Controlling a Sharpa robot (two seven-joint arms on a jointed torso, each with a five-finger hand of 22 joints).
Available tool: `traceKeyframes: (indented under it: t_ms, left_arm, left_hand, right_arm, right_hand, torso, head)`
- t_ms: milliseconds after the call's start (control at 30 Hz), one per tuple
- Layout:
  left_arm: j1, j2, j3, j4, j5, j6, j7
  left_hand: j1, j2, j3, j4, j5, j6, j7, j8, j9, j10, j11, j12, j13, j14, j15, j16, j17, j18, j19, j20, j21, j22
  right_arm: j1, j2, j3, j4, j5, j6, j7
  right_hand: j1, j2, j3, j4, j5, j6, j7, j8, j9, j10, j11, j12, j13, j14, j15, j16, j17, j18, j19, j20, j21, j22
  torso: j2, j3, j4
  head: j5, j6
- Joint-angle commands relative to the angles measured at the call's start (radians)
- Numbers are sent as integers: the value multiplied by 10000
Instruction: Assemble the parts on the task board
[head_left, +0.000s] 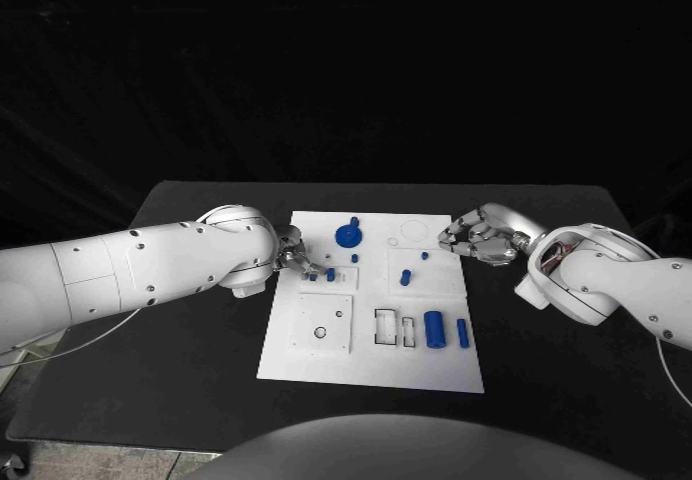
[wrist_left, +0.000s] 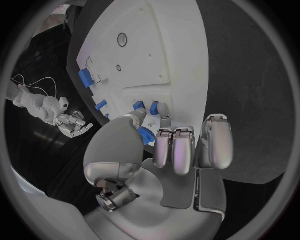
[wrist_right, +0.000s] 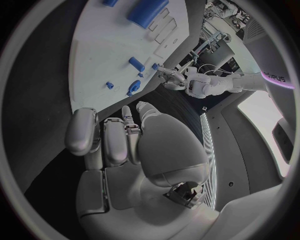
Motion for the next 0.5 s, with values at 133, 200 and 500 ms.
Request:
traceKeyframes:
  t_ms: [133,200,500]
  left_arm:
    - [-88,26,-61,-46,122,444,-12]
    - [-88,33,-61,-55,128,424,8]
    - [-89,80,-59,-91,158,165,130]
  left_hand:
    - [-563,190,-648,12,-249,77,38,-65,-12,1045,80,24,2635,1052,54,24,2635,176,24,65,-59,1534]
    - [-721,261,-865,18,-314,93,38,-72,-6,1045,80,24,2635,1052,55,24,2635,175,29,67,-63,1545]
    - [-1240,641,-1564,29,-621,156,33,-62,43,1045,77,24,2635,1052,53,24,2635,170,53,68,-68,1588]
  right_arm:
    - [-13,21,2,-20,11,163,-32]
    - [-14,21,2,-21,11,168,-35]
    - [-15,28,2,-30,11,209,-46]
  right_hand:
    - [98,8,91,0,78,65,9,9,-19,72,30,16,-979,368,42,-49,-17,9,1,67,-57,1207]
    - [107,9,104,-7,105,71,10,9,-22,68,30,13,-985,367,43,-52,-23,8,3,68,-55,1209]
    - [117,8,121,-16,136,78,10,9,-26,61,32,6,-997,364,45,-60,-37,11,-1,69,-73,1206]
  torso:
    - [5,-3,-1]
    - [6,-4,1]
    - [1,0,6]
  head:
    - [-20,2]
    - [-21,2]
    - [0,2]
